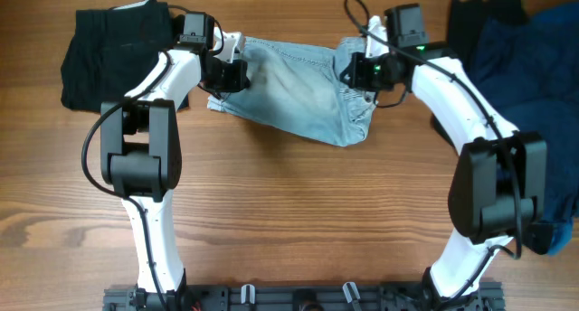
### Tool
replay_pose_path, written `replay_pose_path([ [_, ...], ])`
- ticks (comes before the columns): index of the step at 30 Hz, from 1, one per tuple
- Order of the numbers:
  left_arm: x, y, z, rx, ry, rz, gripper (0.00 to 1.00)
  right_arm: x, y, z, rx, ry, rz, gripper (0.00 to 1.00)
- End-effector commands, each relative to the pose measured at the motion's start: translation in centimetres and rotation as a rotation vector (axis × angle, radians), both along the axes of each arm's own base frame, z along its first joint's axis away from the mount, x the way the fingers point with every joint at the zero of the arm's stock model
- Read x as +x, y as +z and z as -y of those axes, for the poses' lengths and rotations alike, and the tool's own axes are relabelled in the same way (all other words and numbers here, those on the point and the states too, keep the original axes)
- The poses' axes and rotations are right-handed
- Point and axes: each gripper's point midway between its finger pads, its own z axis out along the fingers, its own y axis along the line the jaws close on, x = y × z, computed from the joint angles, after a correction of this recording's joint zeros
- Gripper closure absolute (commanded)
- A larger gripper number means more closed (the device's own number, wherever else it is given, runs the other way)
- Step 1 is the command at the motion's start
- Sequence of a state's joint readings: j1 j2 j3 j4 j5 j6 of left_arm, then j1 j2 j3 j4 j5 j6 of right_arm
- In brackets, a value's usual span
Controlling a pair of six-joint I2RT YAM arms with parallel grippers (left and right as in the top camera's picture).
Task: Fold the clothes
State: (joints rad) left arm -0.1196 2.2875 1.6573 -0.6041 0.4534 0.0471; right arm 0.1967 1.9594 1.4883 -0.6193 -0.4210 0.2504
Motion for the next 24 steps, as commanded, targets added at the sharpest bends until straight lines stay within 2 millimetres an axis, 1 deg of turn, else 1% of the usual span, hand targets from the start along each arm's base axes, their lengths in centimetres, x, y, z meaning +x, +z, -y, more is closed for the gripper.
replay_pose_path([
  [1, -2.1, -3.5, 0.3, 0.031, 0.025, -0.116, 0.96, 0.3, 3.4, -1.5, 0.091, 0.01, 0.028, 0.96],
  [3, -2.3, -3.0, 0.2, 0.026, 0.05, -0.133, 0.89, 0.0, 4.0, -1.2, 0.089, 0.008, 0.032, 0.96],
  [4, -2.3, -2.5, 0.2, 0.023, 0.062, -0.136, 0.83, -0.2, 4.4, -1.0, 0.088, 0.006, 0.033, 0.96],
  [7, -2.3, 0.2, 0.2, 0.017, 0.068, -0.11, 0.65, -0.7, 5.8, 0.0, 0.074, 0.011, 0.053, 0.96],
  [9, -2.5, 2.8, 0.1, 0.013, 0.067, -0.086, 0.54, -1.2, 6.7, 1.4, 0.053, -0.004, 0.06, 0.96],
  [10, -2.7, 4.0, 0.0, 0.015, 0.069, -0.077, 0.52, -1.3, 7.0, 2.5, 0.04, -0.024, 0.057, 0.96],
  [12, -3.0, 5.6, -0.3, 0.031, 0.076, -0.059, 0.51, -1.7, 7.4, 4.3, 0.028, -0.048, 0.05, 0.96],
  [13, -3.1, 6.7, -0.5, 0.037, 0.078, -0.045, 0.51, -1.8, 7.5, 5.5, 0.023, -0.07, 0.041, 0.96],
  [17, -3.2, 9.2, -0.5, 0.03, 0.079, 0.0, 0.52, -2.4, 7.4, 9.5, 0.009, -0.141, 0.003, 0.96],
  [19, -3.1, 9.8, -0.4, 0.027, 0.079, 0.016, 0.52, -3.0, 7.0, 11.2, -0.003, -0.159, -0.022, 0.96],
  [21, -3.2, 9.8, -0.4, 0.028, 0.077, 0.014, 0.52, -3.5, 6.7, 12.5, -0.023, -0.156, -0.035, 0.96],
  [24, -3.3, 9.8, 0.0, 0.027, 0.068, 0.016, 0.52, -4.4, 6.2, 15.3, -0.034, -0.206, -0.077, 0.96],
])
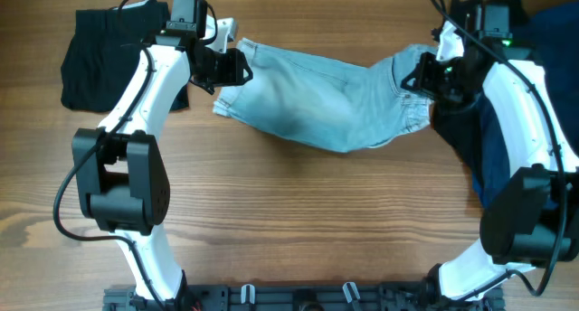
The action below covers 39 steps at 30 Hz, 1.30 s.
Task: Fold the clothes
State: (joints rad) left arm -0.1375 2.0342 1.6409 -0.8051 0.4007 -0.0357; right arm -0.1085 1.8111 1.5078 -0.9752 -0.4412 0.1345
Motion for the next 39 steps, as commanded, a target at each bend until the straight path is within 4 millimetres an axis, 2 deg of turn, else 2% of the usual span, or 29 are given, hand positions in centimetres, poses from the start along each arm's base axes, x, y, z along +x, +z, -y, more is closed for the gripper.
replay_pose_path([
  [1, -0.1, 0.4, 0.5, 0.005, -0.006, 0.012, 0.52, -0.3, 2.3, 2.8, -0.012, -0.02, 0.052, 0.96],
  [4, 0.0, 0.5, 1.1, 0.003, -0.016, 0.023, 0.54, -0.9, 2.7, 3.6, 0.031, -0.001, 0.062, 0.96],
  [7, 0.1, 0.3, 2.1, 0.001, -0.039, 0.035, 0.6, -0.9, 2.7, 2.4, 0.035, 0.042, 0.07, 0.96],
  [9, 0.0, -0.2, 2.7, 0.002, -0.051, 0.032, 0.71, -0.7, 2.8, 1.2, 0.035, 0.071, 0.08, 0.96],
  [10, -0.1, -0.7, 3.1, 0.003, -0.058, 0.021, 0.81, -0.5, 2.9, 0.2, 0.036, 0.088, 0.089, 0.96],
  [12, -0.3, -1.7, 3.2, 0.007, -0.061, -0.001, 0.94, 0.0, 3.1, -1.4, 0.044, 0.104, 0.102, 0.96],
  [13, -0.3, -2.0, 3.1, 0.008, -0.061, -0.009, 0.96, 0.2, 3.2, -2.1, 0.047, 0.112, 0.109, 0.96],
  [21, -1.4, -6.9, 2.9, 0.031, -0.065, -0.132, 0.96, 1.0, 4.0, -7.3, 0.073, 0.178, 0.16, 0.96],
  [27, -1.9, -9.6, 2.8, 0.041, -0.069, -0.185, 0.96, 1.1, 4.5, -10.9, 0.084, 0.241, 0.201, 0.95],
  [28, -2.2, -10.7, 2.8, 0.046, -0.07, -0.209, 0.96, 1.2, 4.8, -11.9, 0.091, 0.256, 0.219, 0.96],
  [31, -2.6, -12.3, 2.7, 0.052, -0.07, -0.244, 0.96, 1.4, 5.2, -13.3, 0.103, 0.271, 0.244, 0.96],
  [34, -3.0, -13.4, 2.6, 0.057, -0.069, -0.27, 0.96, 1.6, 5.1, -13.2, 0.087, 0.249, 0.24, 0.96],
  [36, -3.1, -13.7, 2.4, 0.063, -0.067, -0.278, 0.96, 1.7, 4.8, -12.4, 0.055, 0.229, 0.232, 0.96],
  [39, -3.2, -14.0, 1.0, 0.123, -0.044, -0.287, 0.96, 1.7, 4.3, -10.8, 0.029, 0.196, 0.205, 0.96],
])
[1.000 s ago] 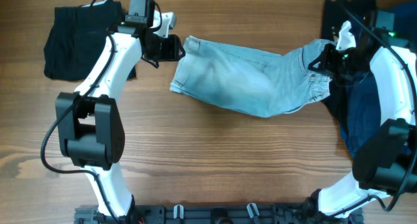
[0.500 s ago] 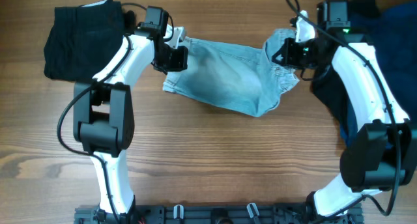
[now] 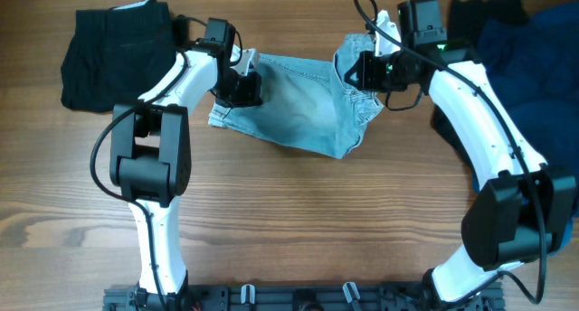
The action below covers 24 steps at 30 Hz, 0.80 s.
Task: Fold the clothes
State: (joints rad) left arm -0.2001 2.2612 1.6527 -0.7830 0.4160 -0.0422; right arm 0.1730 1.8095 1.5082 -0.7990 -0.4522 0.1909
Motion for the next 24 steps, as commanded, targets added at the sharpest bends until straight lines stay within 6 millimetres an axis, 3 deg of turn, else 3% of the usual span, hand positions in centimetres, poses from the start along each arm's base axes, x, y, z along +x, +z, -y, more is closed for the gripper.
replay_pose_path([
  [1, -1.6, -4.5, -2.5, 0.128, 0.013, -0.093, 0.96, 0.4, 2.5, 1.7, 0.0, -0.052, 0.043, 0.96],
  [4, -1.7, -4.6, -3.6, 0.149, 0.033, -0.106, 0.96, 0.3, 3.2, 2.4, -0.001, -0.044, 0.062, 0.96],
  [7, -1.5, -4.6, -3.5, 0.146, 0.034, -0.095, 0.96, 0.1, 3.7, 1.1, 0.001, -0.021, 0.082, 0.96],
  [18, -1.6, -4.6, -1.4, 0.144, -0.004, -0.076, 0.96, 0.3, 9.0, -13.3, 0.214, 0.067, 0.29, 0.96],
  [20, -1.6, -4.6, -1.5, 0.144, -0.004, -0.077, 0.96, 0.4, 9.1, -14.5, 0.184, 0.035, 0.324, 0.93],
  [21, -1.7, -4.6, -1.5, 0.144, -0.004, -0.077, 0.96, 0.2, 9.1, -15.0, 0.172, 0.033, 0.338, 0.73],
  [22, -1.7, -4.6, -1.5, 0.145, -0.005, -0.079, 0.96, 0.1, 9.2, -15.2, 0.172, 0.036, 0.34, 0.59],
  [24, -1.7, -4.6, -1.5, 0.145, -0.005, -0.08, 0.96, 0.0, 9.0, -15.1, 0.168, 0.036, 0.333, 0.1],
])
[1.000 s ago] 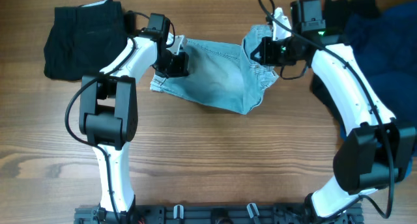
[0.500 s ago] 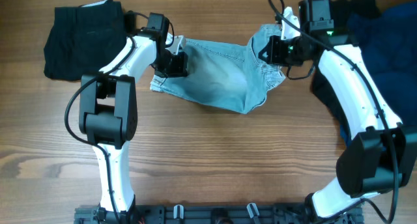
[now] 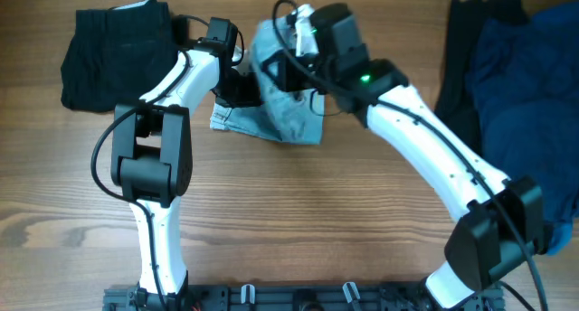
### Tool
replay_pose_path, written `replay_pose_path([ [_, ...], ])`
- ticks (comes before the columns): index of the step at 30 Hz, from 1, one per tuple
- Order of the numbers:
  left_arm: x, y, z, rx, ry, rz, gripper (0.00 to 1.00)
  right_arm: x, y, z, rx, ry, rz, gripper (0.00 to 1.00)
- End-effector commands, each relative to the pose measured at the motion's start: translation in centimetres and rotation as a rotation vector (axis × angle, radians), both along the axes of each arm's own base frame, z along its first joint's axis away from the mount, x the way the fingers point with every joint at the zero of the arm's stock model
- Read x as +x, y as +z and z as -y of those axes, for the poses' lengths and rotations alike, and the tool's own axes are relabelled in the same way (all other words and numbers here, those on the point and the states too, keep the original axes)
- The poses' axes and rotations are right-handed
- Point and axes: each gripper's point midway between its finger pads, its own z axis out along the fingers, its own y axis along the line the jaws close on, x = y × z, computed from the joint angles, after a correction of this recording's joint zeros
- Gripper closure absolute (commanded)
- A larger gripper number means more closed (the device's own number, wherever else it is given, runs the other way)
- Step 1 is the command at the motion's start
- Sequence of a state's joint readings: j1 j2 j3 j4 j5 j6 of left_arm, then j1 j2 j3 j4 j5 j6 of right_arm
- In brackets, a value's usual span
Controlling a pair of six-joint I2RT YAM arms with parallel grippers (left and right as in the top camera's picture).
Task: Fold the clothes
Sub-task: 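Lift the right half over and lay it onto the left half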
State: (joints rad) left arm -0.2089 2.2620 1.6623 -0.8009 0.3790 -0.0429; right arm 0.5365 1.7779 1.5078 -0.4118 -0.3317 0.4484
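A light blue denim garment (image 3: pixel 291 112) lies doubled over itself at the back middle of the wooden table, its right half brought across onto its left half. My left gripper (image 3: pixel 242 83) is shut on the garment's left end, low at the table. Just to its right, my right gripper (image 3: pixel 277 71) is shut on the other end of the denim and holds it above the left part. The fingertips of both are partly hidden by cloth and wrist housings.
A folded black garment (image 3: pixel 113 53) lies at the back left corner. At the right edge sits a pile of dark blue clothes (image 3: pixel 529 76) with a black piece (image 3: pixel 466 67) beside it. The right arm stretches diagonally across the table's middle.
My right gripper has moved from the back right of the garment over to the left, beside my left gripper, with the denim's right end in it. The garment now lies doubled. The left gripper stayed put.
Both grippers held the denim's ends with slack between them. Then they stood wide apart with the garment stretched out. Then they were closer again with the cloth laid down. Now the right end lies over the left end, halving the garment.
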Motion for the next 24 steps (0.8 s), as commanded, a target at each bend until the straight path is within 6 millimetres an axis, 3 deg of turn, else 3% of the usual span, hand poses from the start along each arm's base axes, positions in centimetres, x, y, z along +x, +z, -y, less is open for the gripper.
replay_pose_path([
  [1, -1.6, -4.5, -1.3, 0.107, -0.002, -0.077, 0.96, 0.9, 2.5, 1.0, 0.014, -0.067, 0.045, 0.01],
  [9, -2.0, -3.7, -2.6, 0.113, 0.023, -0.102, 0.96, 1.3, 2.0, 2.3, 0.002, -0.085, 0.027, 0.01],
  [18, -0.8, 4.5, -8.0, 0.094, 0.221, -0.032, 0.96, 1.7, -0.4, 6.4, -0.123, -0.128, -0.021, 0.0],
  [24, -0.9, 5.6, -8.4, 0.092, 0.229, -0.019, 0.96, 1.5, -2.5, 6.5, -0.166, -0.11, -0.063, 0.01],
])
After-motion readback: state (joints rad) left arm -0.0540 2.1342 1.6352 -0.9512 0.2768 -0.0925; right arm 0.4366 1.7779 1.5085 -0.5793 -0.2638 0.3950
